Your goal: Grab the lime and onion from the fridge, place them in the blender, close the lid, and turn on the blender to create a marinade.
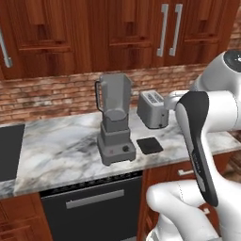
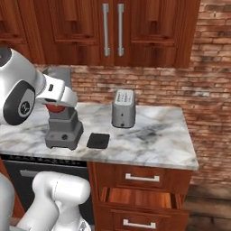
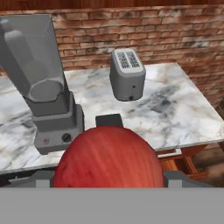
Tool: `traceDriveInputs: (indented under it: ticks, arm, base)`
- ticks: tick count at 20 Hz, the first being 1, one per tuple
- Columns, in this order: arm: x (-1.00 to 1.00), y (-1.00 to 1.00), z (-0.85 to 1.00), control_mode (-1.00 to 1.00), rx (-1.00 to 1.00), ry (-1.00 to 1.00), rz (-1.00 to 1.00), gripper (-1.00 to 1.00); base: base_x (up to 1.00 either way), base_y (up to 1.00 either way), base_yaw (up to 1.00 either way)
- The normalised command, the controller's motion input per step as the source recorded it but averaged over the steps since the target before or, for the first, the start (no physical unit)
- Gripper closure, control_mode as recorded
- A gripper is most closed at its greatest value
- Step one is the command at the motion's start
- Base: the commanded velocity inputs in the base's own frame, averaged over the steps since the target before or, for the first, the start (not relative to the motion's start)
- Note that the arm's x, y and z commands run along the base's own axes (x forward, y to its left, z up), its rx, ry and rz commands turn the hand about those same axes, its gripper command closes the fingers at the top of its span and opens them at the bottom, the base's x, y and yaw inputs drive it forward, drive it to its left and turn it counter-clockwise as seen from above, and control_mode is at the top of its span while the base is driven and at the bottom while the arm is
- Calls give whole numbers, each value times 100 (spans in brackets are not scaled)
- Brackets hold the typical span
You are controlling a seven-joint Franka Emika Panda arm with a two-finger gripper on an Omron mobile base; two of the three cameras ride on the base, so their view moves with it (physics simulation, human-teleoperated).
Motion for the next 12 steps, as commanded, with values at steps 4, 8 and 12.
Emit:
traceDriveInputs:
  ticks: [4,8,12]
  arm:
    - [0,0,0,100,0,0,0,100]
    - [0,0,0,100,0,0,0,100]
    - [0,0,0,100,0,0,0,100]
  base:
    - [39,-11,12]
    - [40,-12,10]
    - [41,-8,9]
